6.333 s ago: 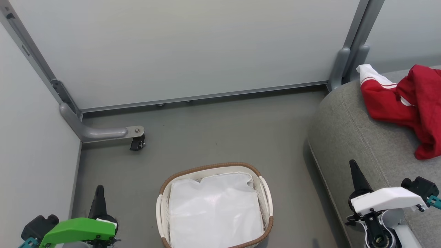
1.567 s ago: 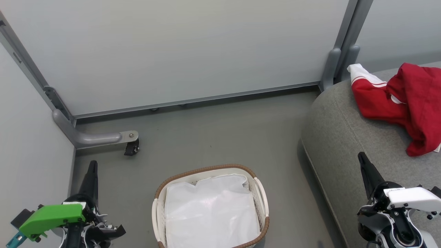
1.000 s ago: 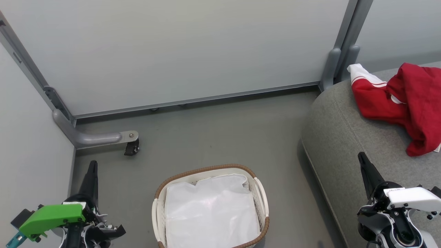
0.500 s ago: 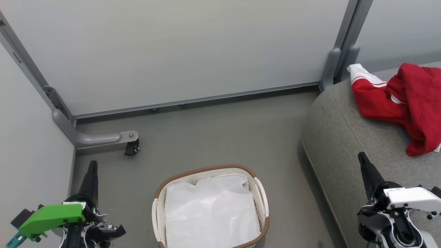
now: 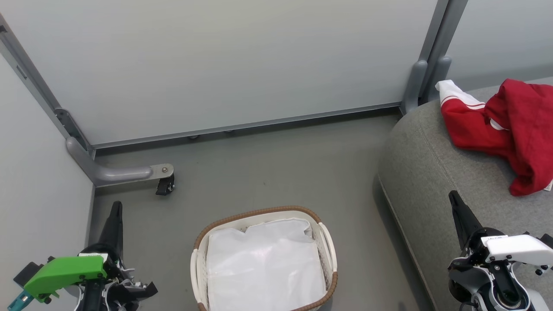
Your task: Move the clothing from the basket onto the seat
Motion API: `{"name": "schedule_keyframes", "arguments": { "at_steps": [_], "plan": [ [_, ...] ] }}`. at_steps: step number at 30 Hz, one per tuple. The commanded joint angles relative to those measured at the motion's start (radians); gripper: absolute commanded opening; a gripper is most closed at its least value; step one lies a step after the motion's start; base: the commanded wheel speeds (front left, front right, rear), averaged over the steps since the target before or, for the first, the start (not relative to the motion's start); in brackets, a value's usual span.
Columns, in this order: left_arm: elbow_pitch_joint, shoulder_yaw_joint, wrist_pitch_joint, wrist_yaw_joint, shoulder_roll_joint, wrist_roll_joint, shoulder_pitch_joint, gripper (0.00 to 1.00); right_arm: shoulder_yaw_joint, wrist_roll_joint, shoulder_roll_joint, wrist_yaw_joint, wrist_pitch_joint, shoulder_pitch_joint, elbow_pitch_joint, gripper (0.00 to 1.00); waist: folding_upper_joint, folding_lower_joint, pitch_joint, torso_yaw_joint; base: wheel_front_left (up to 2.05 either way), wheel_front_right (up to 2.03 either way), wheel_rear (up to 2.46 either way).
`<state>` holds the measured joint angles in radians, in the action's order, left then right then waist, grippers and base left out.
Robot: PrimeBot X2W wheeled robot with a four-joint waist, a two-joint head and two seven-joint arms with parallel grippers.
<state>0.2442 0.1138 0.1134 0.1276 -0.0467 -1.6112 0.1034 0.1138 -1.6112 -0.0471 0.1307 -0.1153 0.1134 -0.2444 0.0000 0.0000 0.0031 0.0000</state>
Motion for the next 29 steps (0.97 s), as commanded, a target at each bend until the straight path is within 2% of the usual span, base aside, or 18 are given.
{"name": "schedule_keyframes", "arguments": {
  "at_steps": [1, 29],
  "plan": [
    [-0.002, 0.002, 0.005, 0.006, -0.007, -0.003, 0.010, 0.00, 0.002, -0.004, -0.006, 0.000, -0.001, -0.011, 0.003, 0.00, 0.0000, 0.0000, 0.000, 0.000, 0.00, 0.00, 0.00],
    [-0.002, 0.002, 0.005, 0.006, -0.007, -0.004, 0.010, 0.00, 0.002, -0.004, -0.006, 0.000, -0.001, -0.011, 0.003, 0.00, 0.0000, 0.0000, 0.000, 0.000, 0.00, 0.00, 0.00]
  ]
}}
